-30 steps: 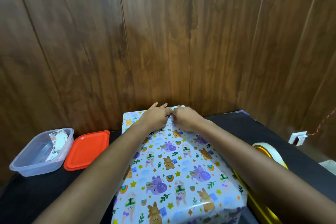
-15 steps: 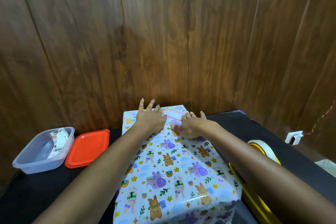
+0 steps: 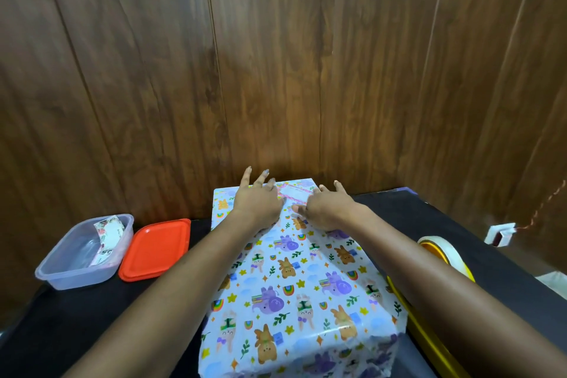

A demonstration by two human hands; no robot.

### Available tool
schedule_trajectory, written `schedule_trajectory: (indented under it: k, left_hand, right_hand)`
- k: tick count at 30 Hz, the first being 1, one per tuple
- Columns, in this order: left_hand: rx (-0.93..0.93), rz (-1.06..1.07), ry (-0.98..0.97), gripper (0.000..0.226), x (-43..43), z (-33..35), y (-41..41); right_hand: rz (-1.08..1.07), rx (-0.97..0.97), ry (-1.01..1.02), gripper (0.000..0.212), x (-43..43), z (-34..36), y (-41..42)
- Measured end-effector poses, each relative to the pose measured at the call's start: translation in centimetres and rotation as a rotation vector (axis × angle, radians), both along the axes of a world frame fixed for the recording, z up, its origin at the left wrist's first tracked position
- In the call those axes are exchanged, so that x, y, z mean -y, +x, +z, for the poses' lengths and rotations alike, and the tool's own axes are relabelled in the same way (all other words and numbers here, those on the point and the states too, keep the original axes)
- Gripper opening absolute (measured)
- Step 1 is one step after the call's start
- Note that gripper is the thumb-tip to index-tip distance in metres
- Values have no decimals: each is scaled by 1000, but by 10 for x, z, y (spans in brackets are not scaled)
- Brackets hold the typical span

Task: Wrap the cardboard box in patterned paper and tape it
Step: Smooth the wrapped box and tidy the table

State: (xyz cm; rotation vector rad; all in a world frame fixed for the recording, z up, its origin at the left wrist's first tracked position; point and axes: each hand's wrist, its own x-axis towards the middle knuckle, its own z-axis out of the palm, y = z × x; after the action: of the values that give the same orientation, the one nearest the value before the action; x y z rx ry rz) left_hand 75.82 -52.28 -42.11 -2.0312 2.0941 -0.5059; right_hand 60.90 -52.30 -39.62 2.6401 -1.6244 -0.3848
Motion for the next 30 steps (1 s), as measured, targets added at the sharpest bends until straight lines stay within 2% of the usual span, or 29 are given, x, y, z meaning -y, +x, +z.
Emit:
schedule_trajectory:
  k: [3, 6, 9, 13, 14, 16, 18, 19, 23, 25, 27, 30]
  left_hand:
    - [-124, -98, 56, 50, -3, -2, 7]
    - [-259, -53, 131, 51, -6, -2, 20]
    - [-191, -37, 107, 50, -9, -1, 22]
    - [36, -58, -67, 50, -14, 1, 15]
    - [19, -90, -71, 50, -15, 1, 14]
    - [-147, -120, 23, 48, -16, 1, 14]
    - [-308, -87, 131, 49, -18, 0, 18]
    - [-329, -68, 145, 49, -18, 0, 18]
    - [-164, -32, 41, 48, -21, 0, 12]
    - [-101, -29, -29, 43, -28, 0, 8]
    - [-186, -43, -116, 36, -36, 0, 6]
    - [-610, 20, -323, 30, -59, 10, 11]
  right_hand:
    - [76, 122, 37, 59, 1, -7, -2]
    - [104, 142, 57, 59, -1, -8, -6]
    - [91, 86, 15, 54, -3, -5, -10]
    - [60, 107, -35, 46, -5, 1, -14]
    - [64, 130, -31, 49, -5, 0, -14]
    - [88, 156, 5, 54, -5, -6, -14]
    - [104, 161, 29, 56, -4, -12, -12]
    - [100, 149, 28, 56, -4, -13, -13]
    - [68, 130, -11, 46, -9, -4, -13]
    - [53, 228, -27, 36, -13, 1, -15]
    - [27, 443, -30, 35, -17, 2, -19]
    - [-22, 759, -59, 26, -28, 2, -20]
